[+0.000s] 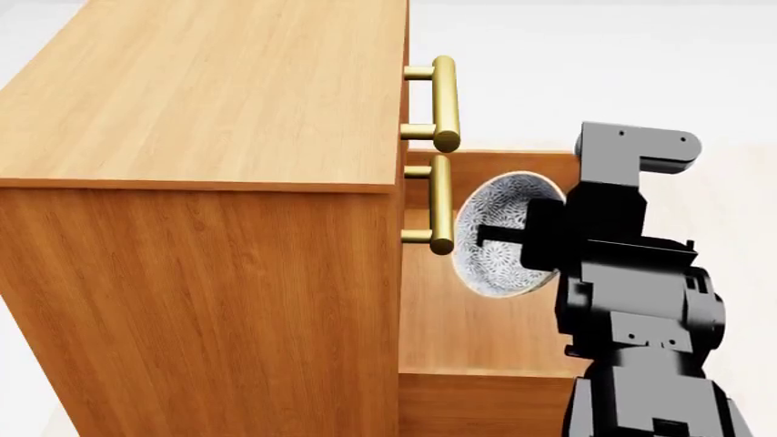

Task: Put the bowl in the bottom drawer of the cabinet and close it.

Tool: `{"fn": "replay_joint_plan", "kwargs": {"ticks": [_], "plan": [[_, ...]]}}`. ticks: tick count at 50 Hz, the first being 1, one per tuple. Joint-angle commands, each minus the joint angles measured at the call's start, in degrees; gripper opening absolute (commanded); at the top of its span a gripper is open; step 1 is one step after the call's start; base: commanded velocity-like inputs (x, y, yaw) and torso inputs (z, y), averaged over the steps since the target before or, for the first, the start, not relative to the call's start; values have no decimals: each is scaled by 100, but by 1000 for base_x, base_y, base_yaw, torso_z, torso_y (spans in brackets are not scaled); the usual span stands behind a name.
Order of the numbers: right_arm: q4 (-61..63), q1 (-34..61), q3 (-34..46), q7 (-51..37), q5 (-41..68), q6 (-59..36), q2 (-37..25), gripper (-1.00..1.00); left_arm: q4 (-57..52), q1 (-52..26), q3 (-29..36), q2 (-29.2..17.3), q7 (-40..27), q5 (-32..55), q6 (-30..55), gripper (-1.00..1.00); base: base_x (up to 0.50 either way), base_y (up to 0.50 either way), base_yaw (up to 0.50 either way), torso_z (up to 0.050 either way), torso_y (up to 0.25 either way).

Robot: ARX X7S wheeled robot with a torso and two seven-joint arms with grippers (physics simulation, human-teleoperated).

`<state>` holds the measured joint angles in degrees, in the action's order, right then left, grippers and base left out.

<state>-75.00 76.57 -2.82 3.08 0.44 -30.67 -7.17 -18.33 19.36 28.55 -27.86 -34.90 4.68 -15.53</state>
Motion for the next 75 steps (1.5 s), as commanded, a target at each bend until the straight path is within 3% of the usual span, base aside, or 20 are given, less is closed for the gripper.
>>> {"fn": "replay_joint_plan", "kwargs": {"ticks": [1, 51, 75], "plan": [[6, -19, -70, 96, 49, -62, -2, -100, -9, -3, 9, -10, -11, 6, 5, 100, 0, 0, 0, 0, 0], [4, -41, -779, 480, 108, -1208, -41, -100, 160, -36, 67, 1, -45, -17, -142, 100, 0, 0, 0, 0, 0], [4, -152, -982, 486, 5, -1217, -14, -100, 160, -44, 70, -21, -53, 10, -155, 100, 0, 0, 0, 0, 0]]}}
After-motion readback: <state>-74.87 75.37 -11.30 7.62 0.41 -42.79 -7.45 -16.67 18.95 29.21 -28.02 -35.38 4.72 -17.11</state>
